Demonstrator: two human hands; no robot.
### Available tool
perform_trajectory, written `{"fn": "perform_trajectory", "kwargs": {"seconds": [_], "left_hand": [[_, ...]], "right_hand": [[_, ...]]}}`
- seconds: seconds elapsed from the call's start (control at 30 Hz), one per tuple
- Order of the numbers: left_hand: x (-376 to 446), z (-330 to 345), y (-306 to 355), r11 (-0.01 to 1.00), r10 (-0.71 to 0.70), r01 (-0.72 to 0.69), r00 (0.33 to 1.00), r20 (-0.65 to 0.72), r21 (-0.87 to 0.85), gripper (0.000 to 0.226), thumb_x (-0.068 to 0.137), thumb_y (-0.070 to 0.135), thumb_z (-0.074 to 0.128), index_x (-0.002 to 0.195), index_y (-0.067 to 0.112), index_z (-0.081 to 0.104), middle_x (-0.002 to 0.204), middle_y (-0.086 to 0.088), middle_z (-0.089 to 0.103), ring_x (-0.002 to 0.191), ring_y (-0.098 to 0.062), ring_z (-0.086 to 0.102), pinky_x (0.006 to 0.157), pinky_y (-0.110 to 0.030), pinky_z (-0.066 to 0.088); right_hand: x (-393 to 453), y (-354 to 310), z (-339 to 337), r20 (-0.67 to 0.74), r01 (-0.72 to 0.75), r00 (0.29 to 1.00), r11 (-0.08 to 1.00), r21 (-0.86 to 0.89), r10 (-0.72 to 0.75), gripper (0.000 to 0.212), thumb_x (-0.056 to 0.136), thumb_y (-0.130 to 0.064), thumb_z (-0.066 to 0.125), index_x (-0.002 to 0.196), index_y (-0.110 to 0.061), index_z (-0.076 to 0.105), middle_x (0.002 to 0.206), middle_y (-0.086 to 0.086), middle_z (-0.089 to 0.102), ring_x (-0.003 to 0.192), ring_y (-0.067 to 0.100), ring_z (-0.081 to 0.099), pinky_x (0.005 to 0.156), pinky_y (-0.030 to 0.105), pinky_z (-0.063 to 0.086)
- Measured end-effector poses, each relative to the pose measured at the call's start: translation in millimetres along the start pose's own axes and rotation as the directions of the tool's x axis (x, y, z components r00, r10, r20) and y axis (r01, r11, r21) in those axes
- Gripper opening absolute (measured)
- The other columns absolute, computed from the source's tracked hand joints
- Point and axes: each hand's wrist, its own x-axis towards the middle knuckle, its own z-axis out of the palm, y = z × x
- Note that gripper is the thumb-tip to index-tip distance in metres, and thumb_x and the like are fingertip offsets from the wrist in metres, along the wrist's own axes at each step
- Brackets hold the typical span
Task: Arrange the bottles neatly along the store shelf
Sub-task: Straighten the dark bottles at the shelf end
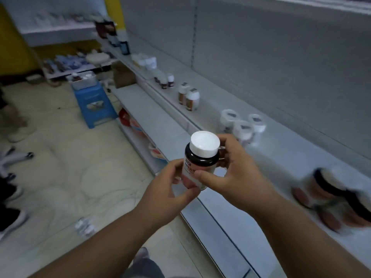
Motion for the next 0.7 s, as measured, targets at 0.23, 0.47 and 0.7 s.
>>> {"fn": "perform_trajectory", "kwargs": {"seconds": [0.23, 0.47, 0.7], "left_hand": [[28.5, -137.9, -87.8, 0.992, -0.080, 0.103, 0.961, -0.264, 0.074, 0.050, 0.080, 0.042, 0.076, 0.118, 0.051, 0.044, 0.114, 0.026, 0.060, 0.104, 0.006, 0.054, 0.080, -0.006, 0.040], [75.8, -277.8, -151.9, 0.970, -0.121, 0.192, 0.910, -0.396, 0.146, 0.053, 0.080, 0.045, 0.074, 0.124, 0.046, 0.044, 0.115, 0.030, 0.056, 0.107, 0.008, 0.050, 0.080, -0.004, 0.038], [170.2, -339.3, -223.6, 0.966, -0.171, 0.240, 0.870, -0.462, 0.094, 0.053, 0.079, 0.054, 0.070, 0.126, 0.044, 0.047, 0.117, 0.029, 0.058, 0.108, 0.004, 0.053, 0.085, -0.012, 0.042]], "right_hand": [[135.8, -49.7, 138.0, 0.246, 0.110, 0.963, 0.994, 0.018, -0.111, 0.054, 0.063, -0.053, 0.072, 0.112, -0.041, 0.053, 0.110, -0.018, 0.063, 0.101, 0.004, 0.062, 0.088, 0.034, 0.054], [260.3, -105.0, 253.1, 0.399, 0.179, 0.896, 0.981, 0.073, -0.193, 0.050, 0.067, -0.048, 0.074, 0.111, -0.040, 0.053, 0.109, -0.021, 0.062, 0.102, -0.001, 0.060, 0.088, 0.032, 0.054], [396.8, -91.9, 324.7, 0.458, 0.272, 0.854, 0.962, 0.012, -0.247, 0.046, 0.072, -0.042, 0.077, 0.110, -0.037, 0.053, 0.111, -0.018, 0.056, 0.100, -0.006, 0.056, 0.084, 0.019, 0.053]]}}
